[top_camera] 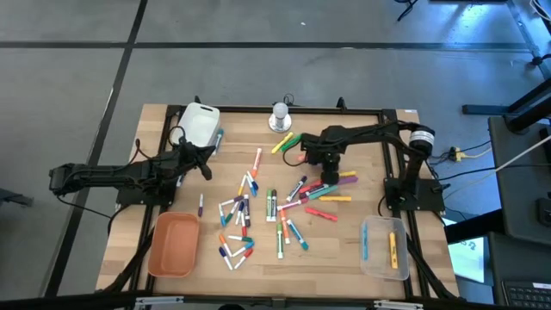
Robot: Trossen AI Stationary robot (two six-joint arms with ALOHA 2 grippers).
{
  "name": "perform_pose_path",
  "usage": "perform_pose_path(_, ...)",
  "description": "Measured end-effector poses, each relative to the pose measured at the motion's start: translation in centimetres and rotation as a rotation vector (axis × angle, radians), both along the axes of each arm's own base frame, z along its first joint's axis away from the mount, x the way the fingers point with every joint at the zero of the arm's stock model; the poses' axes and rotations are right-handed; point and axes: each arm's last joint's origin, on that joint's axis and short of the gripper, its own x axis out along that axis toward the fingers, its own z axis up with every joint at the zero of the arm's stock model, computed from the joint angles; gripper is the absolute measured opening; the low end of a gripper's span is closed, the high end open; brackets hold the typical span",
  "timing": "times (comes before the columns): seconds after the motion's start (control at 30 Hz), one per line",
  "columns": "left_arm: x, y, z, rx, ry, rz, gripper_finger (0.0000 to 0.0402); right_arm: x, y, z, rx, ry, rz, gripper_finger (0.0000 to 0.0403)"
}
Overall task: Pick & Place Markers
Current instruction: Put the blue highlighter pen into the transparent bin
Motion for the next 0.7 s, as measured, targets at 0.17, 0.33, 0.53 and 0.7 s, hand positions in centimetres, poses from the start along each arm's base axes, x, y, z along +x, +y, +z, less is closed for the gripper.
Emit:
perform_pose_path(0.17, 0.2, -0.1, -0.2, -0.044, -0.006, -0.027, 0.0006, 0.6, 1.1, 5.7, 0.021, -0.074, -0.146, 0.006)
perform_pose_path(0.33, 0.4, -0.2, -0.6, -0.12, -0.009, -0.088, 0.0006, -0.3, 5.2, 12.0, 0.004, -0.235, -0.33, 0.006)
perform_pose_path(0.53, 0.7, -0.4, -1.1, -0.183, 0.02, -0.147, 0.0006, -5.5, 13.6, 14.6, -0.005, -0.177, -0.693, 0.006)
perform_pose_path(0.7, 0.7, -0.4, -1.4, -0.182, 0.05, -0.145, 0.0006, -9.1, 19.8, 13.1, 0.018, -0.041, -0.927, 0.006)
